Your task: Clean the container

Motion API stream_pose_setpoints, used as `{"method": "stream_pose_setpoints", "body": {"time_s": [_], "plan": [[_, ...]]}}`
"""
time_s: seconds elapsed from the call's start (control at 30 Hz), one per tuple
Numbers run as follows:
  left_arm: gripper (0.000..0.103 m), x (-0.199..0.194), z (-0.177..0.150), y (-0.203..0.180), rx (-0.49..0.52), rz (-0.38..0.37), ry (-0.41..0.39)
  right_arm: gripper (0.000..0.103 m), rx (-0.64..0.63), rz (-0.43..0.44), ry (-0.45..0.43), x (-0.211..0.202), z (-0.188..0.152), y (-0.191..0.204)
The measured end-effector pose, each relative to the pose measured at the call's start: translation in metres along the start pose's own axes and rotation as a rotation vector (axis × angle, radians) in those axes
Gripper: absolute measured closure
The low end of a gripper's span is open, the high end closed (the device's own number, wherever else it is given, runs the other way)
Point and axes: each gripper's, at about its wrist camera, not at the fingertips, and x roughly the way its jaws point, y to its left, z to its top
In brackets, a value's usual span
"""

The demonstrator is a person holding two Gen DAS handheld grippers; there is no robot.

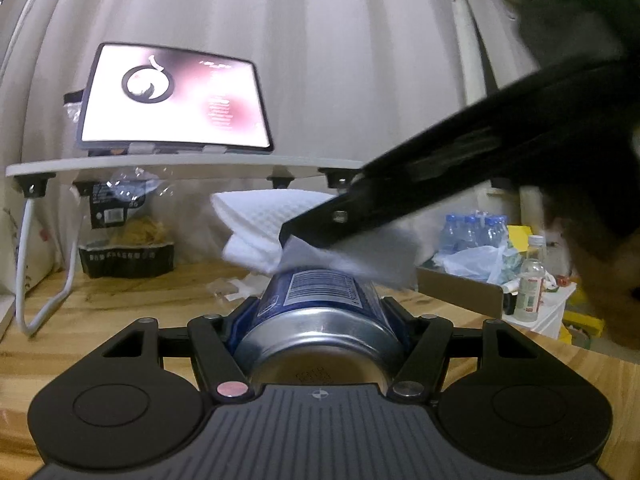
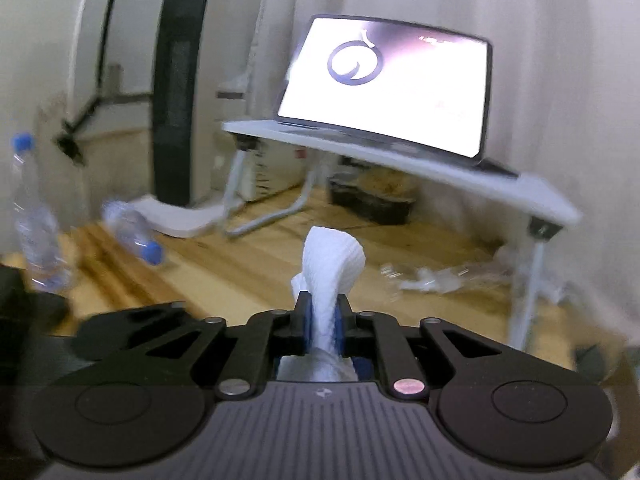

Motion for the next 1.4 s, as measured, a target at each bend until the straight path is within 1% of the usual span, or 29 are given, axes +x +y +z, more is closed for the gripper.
{"method": "stream_pose_setpoints", "body": {"time_s": [0.1, 0.2, 0.27, 0.3, 0.37, 0.43, 0.57, 0.6, 0.7, 0.77, 0.87, 0.93, 1.03, 1.07, 1.1, 1.2, 1.3, 1.4], "plan": [[0.036, 0.002, 0.0, 0.005, -0.035, 0.01, 0.014, 0.088, 0.057, 0.142, 0.011, -0.014, -0.008, 0.005], [0.036, 0.001, -0.001, 0.005, -0.038, 0.009, 0.011, 0.088, 0.067, 0.202, 0.021, -0.022, -0.013, 0.013], [0.036, 0.0, -0.001, 0.003, -0.03, 0.0, -0.001, 0.088, 0.059, 0.194, 0.014, -0.023, -0.014, 0.011], [0.036, -0.002, -0.002, 0.001, -0.027, -0.008, -0.009, 0.087, 0.053, 0.169, 0.006, -0.023, -0.013, 0.009], [0.036, -0.006, -0.003, -0.002, -0.014, -0.021, -0.032, 0.086, 0.034, 0.08, -0.018, -0.018, -0.01, -0.001], [0.036, -0.008, -0.004, -0.005, 0.0, -0.017, -0.045, 0.085, 0.043, 0.01, -0.044, -0.014, -0.007, -0.013], [0.036, -0.007, -0.003, 0.0, -0.034, -0.002, -0.037, 0.085, 0.07, -0.014, -0.051, -0.009, -0.006, -0.024], [0.036, -0.006, -0.003, 0.002, -0.044, 0.004, -0.033, 0.085, 0.082, 0.015, -0.048, -0.01, -0.007, -0.023], [0.036, -0.002, -0.001, 0.009, -0.068, 0.02, -0.024, 0.085, 0.111, 0.157, -0.025, -0.016, -0.015, -0.013], [0.036, -0.001, -0.001, 0.008, -0.067, 0.021, -0.024, 0.085, 0.126, 0.243, -0.009, -0.022, -0.02, -0.007], [0.036, -0.002, -0.002, 0.006, -0.056, 0.017, -0.029, 0.085, 0.144, 0.257, 0.0, -0.026, -0.022, -0.013], [0.036, -0.005, -0.002, 0.005, -0.061, 0.007, -0.046, 0.085, 0.157, 0.195, -0.009, -0.023, -0.021, -0.025], [0.036, -0.008, -0.002, 0.005, -0.055, 0.009, -0.066, 0.085, 0.229, 0.095, -0.045, -0.016, -0.02, -0.049], [0.036, -0.008, -0.002, 0.006, -0.057, 0.007, -0.066, 0.085, 0.25, 0.068, -0.05, -0.014, -0.019, -0.055], [0.036, -0.008, -0.002, 0.005, -0.055, 0.011, -0.065, 0.085, 0.267, 0.061, -0.057, -0.012, -0.02, -0.059], [0.036, -0.006, -0.002, 0.007, -0.06, 0.019, -0.056, 0.085, 0.284, 0.095, -0.071, -0.011, -0.021, -0.054], [0.036, -0.003, -0.001, 0.01, -0.072, 0.036, -0.043, 0.085, 0.248, 0.166, -0.063, -0.013, -0.023, -0.034], [0.036, 0.001, -0.001, 0.013, -0.088, 0.049, -0.019, 0.085, 0.194, 0.246, -0.03, -0.017, -0.023, -0.012]]}}
